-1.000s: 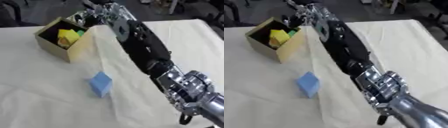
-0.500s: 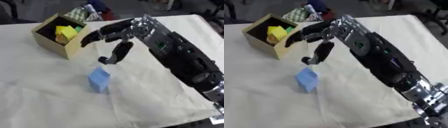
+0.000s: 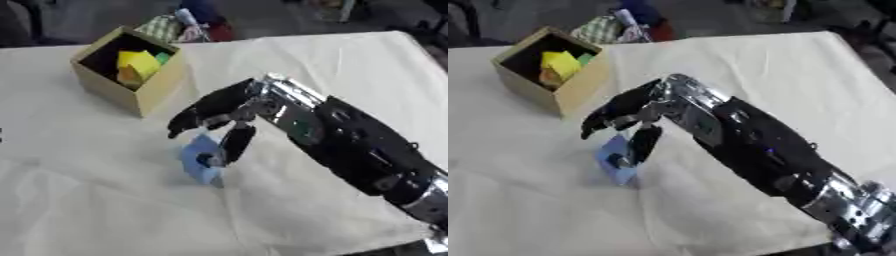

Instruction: Pick up objects on the table and place them in the box.

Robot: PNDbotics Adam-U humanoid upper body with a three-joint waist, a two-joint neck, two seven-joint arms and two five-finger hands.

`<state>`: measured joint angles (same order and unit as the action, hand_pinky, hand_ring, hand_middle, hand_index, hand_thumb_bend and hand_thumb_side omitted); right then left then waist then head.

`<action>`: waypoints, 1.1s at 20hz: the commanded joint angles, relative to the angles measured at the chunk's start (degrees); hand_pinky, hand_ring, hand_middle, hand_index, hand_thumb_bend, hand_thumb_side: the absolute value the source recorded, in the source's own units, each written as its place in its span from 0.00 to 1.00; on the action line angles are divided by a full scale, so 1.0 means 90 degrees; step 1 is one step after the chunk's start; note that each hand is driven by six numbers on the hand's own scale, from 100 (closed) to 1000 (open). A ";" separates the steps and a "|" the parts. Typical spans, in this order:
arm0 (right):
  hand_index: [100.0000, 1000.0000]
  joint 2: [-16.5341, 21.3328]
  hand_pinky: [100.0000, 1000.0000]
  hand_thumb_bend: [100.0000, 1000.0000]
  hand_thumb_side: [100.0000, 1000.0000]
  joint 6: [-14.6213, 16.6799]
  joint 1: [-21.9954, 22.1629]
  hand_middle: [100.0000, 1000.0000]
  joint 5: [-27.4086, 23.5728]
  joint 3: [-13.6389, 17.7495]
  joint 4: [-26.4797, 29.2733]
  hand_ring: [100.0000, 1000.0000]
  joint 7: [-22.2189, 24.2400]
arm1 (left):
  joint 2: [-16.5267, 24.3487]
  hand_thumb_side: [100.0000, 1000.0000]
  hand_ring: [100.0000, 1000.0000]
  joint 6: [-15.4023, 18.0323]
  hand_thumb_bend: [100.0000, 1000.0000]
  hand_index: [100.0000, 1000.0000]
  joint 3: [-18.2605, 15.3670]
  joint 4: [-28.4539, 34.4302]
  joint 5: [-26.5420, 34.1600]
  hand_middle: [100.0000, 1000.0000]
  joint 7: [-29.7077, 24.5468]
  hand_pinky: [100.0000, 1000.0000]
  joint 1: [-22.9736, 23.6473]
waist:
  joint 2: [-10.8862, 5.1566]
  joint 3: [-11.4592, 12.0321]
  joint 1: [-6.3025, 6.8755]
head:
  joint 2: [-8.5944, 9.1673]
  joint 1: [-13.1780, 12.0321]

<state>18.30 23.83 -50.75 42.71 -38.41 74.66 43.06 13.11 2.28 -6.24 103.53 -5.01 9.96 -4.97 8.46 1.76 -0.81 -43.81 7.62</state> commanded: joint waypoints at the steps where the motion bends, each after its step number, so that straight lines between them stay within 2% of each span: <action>1: 1.00 0.0012 0.97 0.03 0.41 0.1288 -0.0070 1.00 0.0367 0.0093 -0.0131 1.00 0.0990 | 0.0108 0.72 0.59 0.0014 0.00 0.73 -0.0023 0.0107 0.0003 0.57 -0.0009 0.61 -0.0082 | -0.0083 0.0017 0.0043 | 0.0043 -0.0029; 6: 1.00 0.0161 0.97 0.00 0.39 0.1303 -0.0122 1.00 0.0165 0.0219 0.0060 1.00 0.0990 | 0.0114 0.72 0.59 0.0012 0.00 0.73 -0.0033 0.0106 0.0004 0.57 -0.0002 0.61 -0.0065 | -0.0071 -0.0008 0.0034 | 0.0011 -0.0077; 10: 1.00 0.0339 0.97 0.00 0.38 0.1044 -0.0192 1.00 -0.0363 0.0295 0.0454 1.00 0.0990 | 0.0113 0.72 0.59 0.0013 0.00 0.73 -0.0038 0.0106 -0.0003 0.57 -0.0001 0.61 -0.0053 | -0.0075 -0.0034 0.0015 | 0.0002 -0.0106; 13: 1.00 0.0475 0.97 0.00 0.41 0.0849 -0.0205 1.00 -0.0741 0.0201 0.0671 1.00 0.0990 | 0.0122 0.72 0.59 0.0014 0.00 0.73 -0.0040 0.0106 -0.0008 0.57 0.0000 0.61 -0.0044 | -0.0077 -0.0038 -0.0001 | -0.0004 -0.0108; 14: 1.00 0.0508 0.97 0.00 0.37 0.0816 -0.0195 1.00 -0.0815 0.0130 0.0693 1.00 0.0990 | 0.0124 0.72 0.59 0.0015 0.00 0.73 -0.0042 0.0107 -0.0011 0.57 0.0002 0.61 -0.0044 | -0.0076 -0.0035 -0.0007 | -0.0001 -0.0107; 15: 1.00 0.0531 0.97 0.00 0.26 0.0807 -0.0174 1.00 -0.0842 0.0050 0.0697 1.00 0.0990 | 0.0128 0.72 0.59 0.0015 0.00 0.73 -0.0044 0.0108 -0.0013 0.57 0.0003 0.61 -0.0042 | -0.0073 -0.0031 -0.0012 | 0.0002 -0.0109; 17: 1.00 0.0544 0.97 0.00 0.19 0.0863 -0.0134 1.00 -0.0735 -0.0098 0.0671 1.00 0.0990 | 0.0132 0.72 0.59 0.0013 0.00 0.73 -0.0043 0.0107 -0.0015 0.57 0.0002 0.61 -0.0039 | -0.0069 -0.0021 -0.0020 | 0.0002 -0.0108; 19: 1.00 0.0518 0.97 0.06 0.16 0.0993 -0.0082 1.00 -0.0435 -0.0175 0.0589 1.00 0.0990 | 0.0126 0.72 0.59 0.0014 0.00 0.73 -0.0040 0.0107 -0.0014 0.57 0.0000 0.61 -0.0041 | -0.0061 -0.0011 -0.0022 | 0.0005 -0.0100; 22: 1.00 0.0443 0.97 0.16 0.15 0.1236 -0.0003 1.00 0.0110 -0.0112 0.0412 1.00 0.0990 | 0.0119 0.72 0.58 0.0013 0.00 0.73 -0.0038 0.0106 -0.0010 0.57 -0.0002 0.61 -0.0042 | -0.0048 -0.0001 -0.0008 | 0.0021 -0.0099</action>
<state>21.89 24.51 -49.95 41.92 -40.07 78.43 42.38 13.11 2.29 -6.24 103.53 -5.02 9.95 -5.02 8.52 1.70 -0.82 -43.81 6.70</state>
